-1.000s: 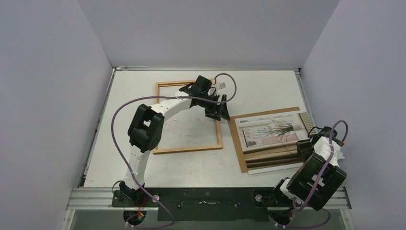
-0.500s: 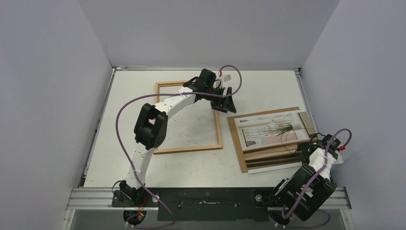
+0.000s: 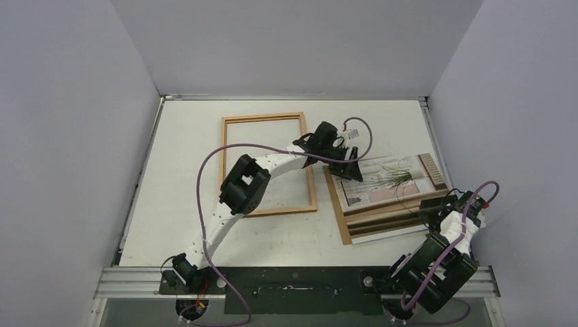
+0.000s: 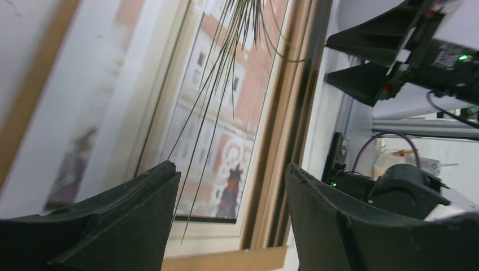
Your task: Put the photo into the frame
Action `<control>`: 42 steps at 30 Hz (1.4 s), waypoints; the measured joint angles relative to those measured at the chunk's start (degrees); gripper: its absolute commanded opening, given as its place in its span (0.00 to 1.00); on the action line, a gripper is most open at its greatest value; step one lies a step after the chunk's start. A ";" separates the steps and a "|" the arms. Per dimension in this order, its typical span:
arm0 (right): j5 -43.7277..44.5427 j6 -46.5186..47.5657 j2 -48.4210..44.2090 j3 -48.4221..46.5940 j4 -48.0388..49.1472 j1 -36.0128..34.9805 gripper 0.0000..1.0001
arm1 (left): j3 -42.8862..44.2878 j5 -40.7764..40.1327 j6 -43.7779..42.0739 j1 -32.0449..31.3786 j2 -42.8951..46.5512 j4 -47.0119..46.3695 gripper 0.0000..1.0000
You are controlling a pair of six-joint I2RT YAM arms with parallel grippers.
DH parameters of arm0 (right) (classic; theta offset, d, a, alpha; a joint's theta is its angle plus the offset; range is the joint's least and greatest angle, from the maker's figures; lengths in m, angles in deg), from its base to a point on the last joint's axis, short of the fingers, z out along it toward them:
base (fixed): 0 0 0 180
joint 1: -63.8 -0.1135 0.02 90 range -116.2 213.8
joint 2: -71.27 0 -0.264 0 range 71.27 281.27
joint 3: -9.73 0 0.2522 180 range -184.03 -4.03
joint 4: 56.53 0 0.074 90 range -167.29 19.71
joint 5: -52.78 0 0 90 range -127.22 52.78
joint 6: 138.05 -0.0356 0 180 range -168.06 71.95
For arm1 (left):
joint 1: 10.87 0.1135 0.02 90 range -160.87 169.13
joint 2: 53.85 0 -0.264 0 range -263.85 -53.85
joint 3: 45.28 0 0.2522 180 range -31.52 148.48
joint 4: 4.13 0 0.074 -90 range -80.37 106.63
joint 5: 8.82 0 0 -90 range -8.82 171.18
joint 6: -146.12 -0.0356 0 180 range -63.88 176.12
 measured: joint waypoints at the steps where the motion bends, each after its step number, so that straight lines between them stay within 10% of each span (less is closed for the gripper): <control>1: -0.98 0.37 0.00 0.07 0.33 0.04 0.92 | 0.96 -0.55 -0.44 -0.66 -1.20 0.59 0.65; 21: -21.73 -3.17 -0.39 5.03 11.30 -1.79 0.87 | 20.48 -14.38 -12.48 -0.50 -7.91 28.81 0.63; 30: -28.65 -7.39 2.40 7.52 17.16 -5.27 0.69 | 21.35 -16.59 -11.41 2.38 -8.00 31.26 0.62; 42: -32.44 -8.02 0.79 10.10 20.96 -11.85 0.70 | 24.02 -16.68 -8.85 4.04 -9.70 31.98 0.61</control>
